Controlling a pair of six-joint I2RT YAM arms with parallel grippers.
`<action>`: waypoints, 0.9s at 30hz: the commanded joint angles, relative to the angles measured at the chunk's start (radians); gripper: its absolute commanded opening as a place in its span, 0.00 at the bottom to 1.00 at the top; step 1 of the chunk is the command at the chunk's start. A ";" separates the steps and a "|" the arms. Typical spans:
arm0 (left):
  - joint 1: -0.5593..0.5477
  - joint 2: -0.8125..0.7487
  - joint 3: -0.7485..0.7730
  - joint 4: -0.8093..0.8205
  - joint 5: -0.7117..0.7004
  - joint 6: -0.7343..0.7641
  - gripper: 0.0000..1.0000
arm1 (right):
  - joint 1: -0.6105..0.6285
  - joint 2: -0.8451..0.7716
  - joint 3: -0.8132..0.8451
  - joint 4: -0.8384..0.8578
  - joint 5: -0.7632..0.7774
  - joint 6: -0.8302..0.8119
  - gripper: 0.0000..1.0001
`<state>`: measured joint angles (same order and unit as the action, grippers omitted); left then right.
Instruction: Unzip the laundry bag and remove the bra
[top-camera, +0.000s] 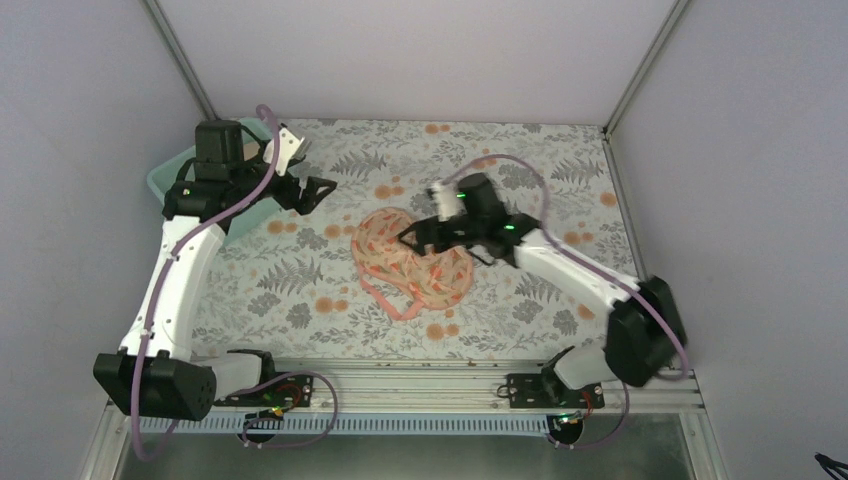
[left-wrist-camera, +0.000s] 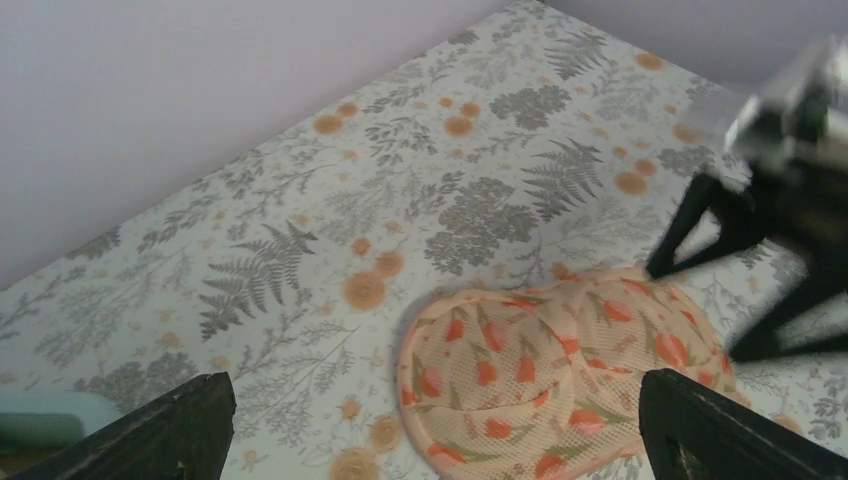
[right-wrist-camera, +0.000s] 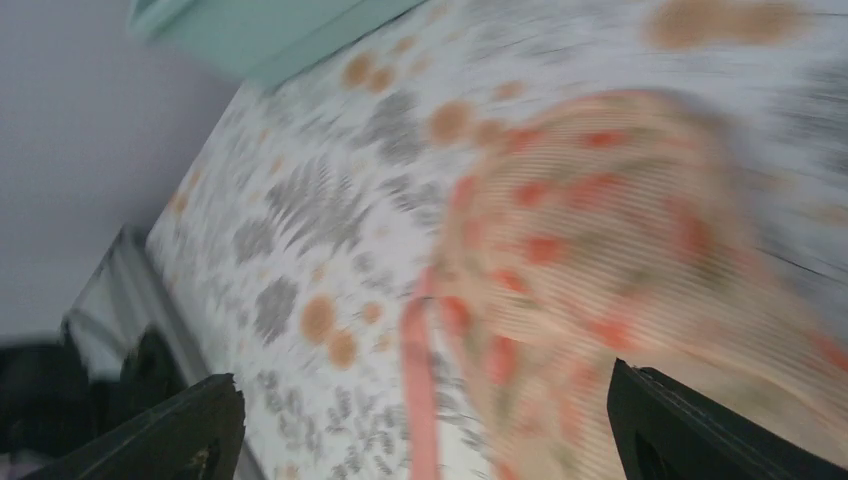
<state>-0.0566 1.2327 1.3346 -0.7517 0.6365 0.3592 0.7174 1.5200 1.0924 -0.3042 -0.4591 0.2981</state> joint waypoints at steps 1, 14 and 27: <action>-0.056 -0.073 -0.077 0.043 0.008 0.033 1.00 | -0.211 -0.197 -0.269 0.002 0.059 0.209 0.94; -0.293 -0.216 -0.400 0.376 -0.102 -0.166 1.00 | -0.455 -0.156 -0.563 0.245 -0.147 0.186 0.75; -0.313 -0.288 -0.519 0.527 -0.097 -0.268 1.00 | -0.475 0.023 -0.505 0.268 -0.226 0.089 0.33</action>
<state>-0.3641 0.9840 0.8429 -0.2871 0.5289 0.1242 0.2516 1.5112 0.5518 -0.0574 -0.6136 0.4366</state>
